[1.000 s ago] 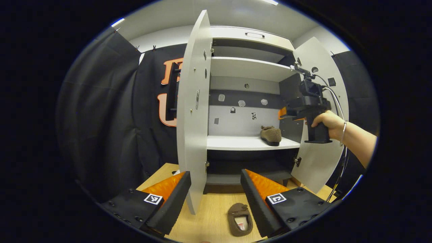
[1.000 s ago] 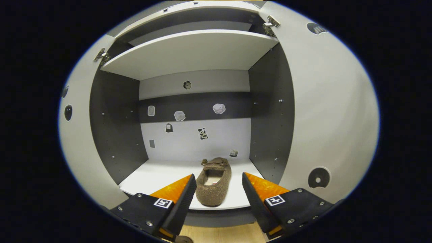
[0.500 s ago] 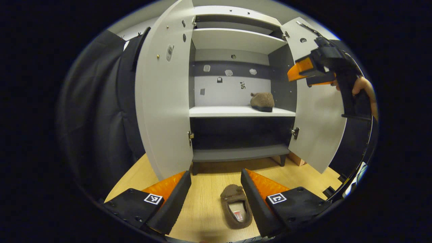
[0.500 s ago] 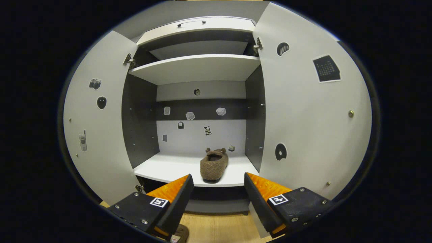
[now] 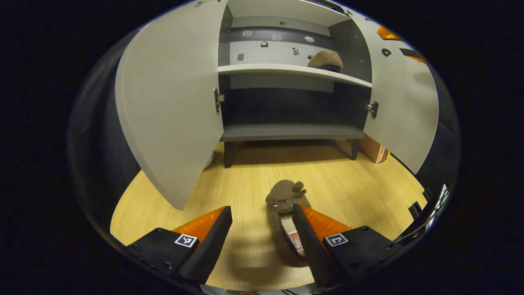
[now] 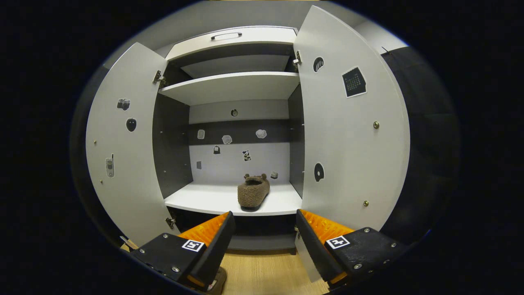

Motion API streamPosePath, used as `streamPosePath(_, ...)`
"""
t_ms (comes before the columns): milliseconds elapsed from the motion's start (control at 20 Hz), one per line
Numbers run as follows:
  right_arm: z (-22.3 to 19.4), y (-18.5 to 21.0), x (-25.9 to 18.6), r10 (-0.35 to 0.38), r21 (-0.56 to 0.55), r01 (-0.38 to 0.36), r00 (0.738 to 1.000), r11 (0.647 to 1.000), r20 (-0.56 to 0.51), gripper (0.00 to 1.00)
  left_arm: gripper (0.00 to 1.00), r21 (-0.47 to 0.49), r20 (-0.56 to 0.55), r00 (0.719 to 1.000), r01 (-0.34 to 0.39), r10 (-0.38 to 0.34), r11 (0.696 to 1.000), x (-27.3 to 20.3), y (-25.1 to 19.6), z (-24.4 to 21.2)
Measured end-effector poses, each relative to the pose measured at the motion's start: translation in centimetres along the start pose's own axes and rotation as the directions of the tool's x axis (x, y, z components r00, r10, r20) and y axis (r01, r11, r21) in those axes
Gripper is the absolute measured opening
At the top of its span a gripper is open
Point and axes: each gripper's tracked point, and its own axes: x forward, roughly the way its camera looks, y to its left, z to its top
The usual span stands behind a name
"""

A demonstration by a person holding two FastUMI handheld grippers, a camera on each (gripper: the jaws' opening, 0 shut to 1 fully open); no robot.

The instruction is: Grab one shoe with the right hand and put it into the shoe cabinet, grab the other shoe with the left hand and put it into the shoe cabinet; then close the right door with the right hand and the left door with the left hand.

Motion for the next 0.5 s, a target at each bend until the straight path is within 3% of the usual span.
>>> streamPosePath(400,-0.8,-0.2,-0.7,0.014,0.008,-0.013,1.000,1.000,-0.025,0.92,0.98,-0.060,-0.232,0.972,0.016,-0.030,0.998,5.2,-1.6,-5.2)
streamPosePath(500,-0.8,-0.1,-0.7,0.020,0.011,-0.020,0.999,1.000,-0.025,0.92,0.87,-0.083,-0.241,0.969,0.035,-0.054,0.996,5.6,-2.0,-5.4)
